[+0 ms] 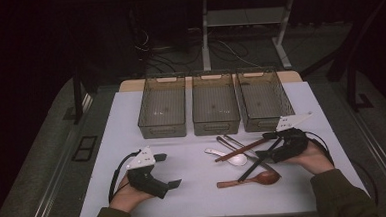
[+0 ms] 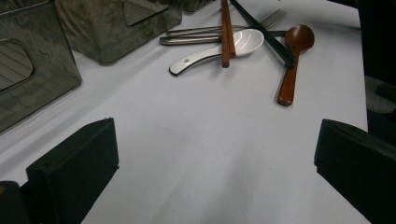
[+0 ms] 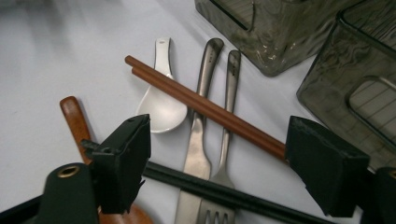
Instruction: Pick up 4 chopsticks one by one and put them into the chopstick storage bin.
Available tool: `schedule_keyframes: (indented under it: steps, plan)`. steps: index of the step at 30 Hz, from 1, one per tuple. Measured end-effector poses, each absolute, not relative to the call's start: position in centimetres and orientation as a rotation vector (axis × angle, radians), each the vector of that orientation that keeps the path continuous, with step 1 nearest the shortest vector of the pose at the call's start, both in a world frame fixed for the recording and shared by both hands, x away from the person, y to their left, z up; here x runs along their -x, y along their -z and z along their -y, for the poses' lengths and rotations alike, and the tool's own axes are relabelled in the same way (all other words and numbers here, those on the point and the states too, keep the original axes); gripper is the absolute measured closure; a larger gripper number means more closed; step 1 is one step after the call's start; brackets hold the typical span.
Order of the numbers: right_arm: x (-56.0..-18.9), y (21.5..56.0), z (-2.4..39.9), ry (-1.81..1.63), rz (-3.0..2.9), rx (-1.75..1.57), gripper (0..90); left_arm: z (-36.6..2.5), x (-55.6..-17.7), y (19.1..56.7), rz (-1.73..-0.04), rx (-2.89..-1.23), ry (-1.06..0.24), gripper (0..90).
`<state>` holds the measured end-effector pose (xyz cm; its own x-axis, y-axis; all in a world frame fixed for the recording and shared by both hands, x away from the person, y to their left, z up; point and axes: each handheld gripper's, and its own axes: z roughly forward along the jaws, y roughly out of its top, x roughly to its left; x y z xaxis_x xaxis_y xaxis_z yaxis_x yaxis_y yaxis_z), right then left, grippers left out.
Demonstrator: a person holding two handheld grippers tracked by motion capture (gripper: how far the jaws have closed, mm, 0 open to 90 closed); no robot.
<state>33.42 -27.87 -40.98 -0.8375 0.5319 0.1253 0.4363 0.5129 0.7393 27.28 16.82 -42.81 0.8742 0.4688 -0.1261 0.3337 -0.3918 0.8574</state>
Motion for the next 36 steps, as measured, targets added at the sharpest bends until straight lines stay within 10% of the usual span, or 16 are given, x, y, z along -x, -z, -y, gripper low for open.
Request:
schedule_keyframes:
  steps: [36]
  plan:
    - [-37.9, 43.9, 25.1, -1.082, -2.813, -0.773, 51.7, -16.8, -27.5, 43.0, -0.584, -2.026, -0.155, 0.0]
